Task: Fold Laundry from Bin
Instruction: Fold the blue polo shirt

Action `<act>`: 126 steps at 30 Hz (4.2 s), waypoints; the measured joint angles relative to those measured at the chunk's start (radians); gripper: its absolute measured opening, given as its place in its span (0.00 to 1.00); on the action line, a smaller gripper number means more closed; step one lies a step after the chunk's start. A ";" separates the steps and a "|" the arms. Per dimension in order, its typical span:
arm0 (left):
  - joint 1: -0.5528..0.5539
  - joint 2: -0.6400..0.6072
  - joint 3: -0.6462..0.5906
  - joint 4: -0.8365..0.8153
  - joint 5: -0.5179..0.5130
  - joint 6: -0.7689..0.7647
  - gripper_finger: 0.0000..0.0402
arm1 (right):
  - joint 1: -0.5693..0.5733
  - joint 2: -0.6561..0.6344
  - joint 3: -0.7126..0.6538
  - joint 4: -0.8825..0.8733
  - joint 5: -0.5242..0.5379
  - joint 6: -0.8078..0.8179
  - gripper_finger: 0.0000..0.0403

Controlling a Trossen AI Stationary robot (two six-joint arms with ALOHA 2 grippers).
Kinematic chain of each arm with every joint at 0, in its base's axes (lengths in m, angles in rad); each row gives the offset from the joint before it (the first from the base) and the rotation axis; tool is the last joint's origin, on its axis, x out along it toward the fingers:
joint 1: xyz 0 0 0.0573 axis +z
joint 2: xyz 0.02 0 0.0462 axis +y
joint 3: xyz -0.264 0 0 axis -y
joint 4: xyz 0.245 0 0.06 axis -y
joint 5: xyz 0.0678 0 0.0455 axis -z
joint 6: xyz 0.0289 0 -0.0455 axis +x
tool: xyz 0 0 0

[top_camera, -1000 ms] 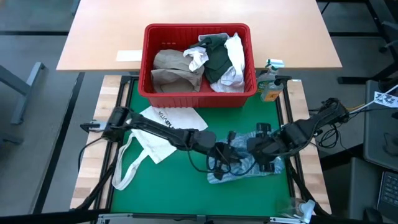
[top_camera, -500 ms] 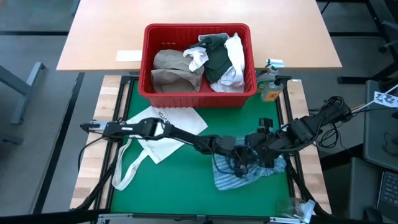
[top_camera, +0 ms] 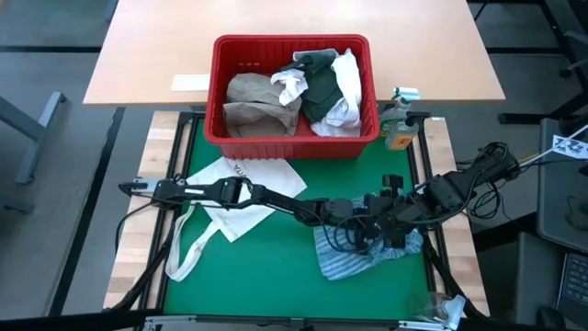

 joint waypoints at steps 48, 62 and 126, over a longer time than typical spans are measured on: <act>-0.092 -0.436 -0.029 -1.496 -0.026 -0.191 0.26 | 0.001 0.001 -0.204 0.271 -0.253 -0.041 0.42; -0.124 -0.423 -0.308 -1.228 -0.104 -0.187 0.23 | 0.000 0.001 -0.431 0.492 -0.324 -0.110 0.42; -0.082 -0.478 -0.383 -1.736 -0.109 -0.158 0.23 | -0.144 0.070 -0.411 0.647 -0.061 -0.584 0.02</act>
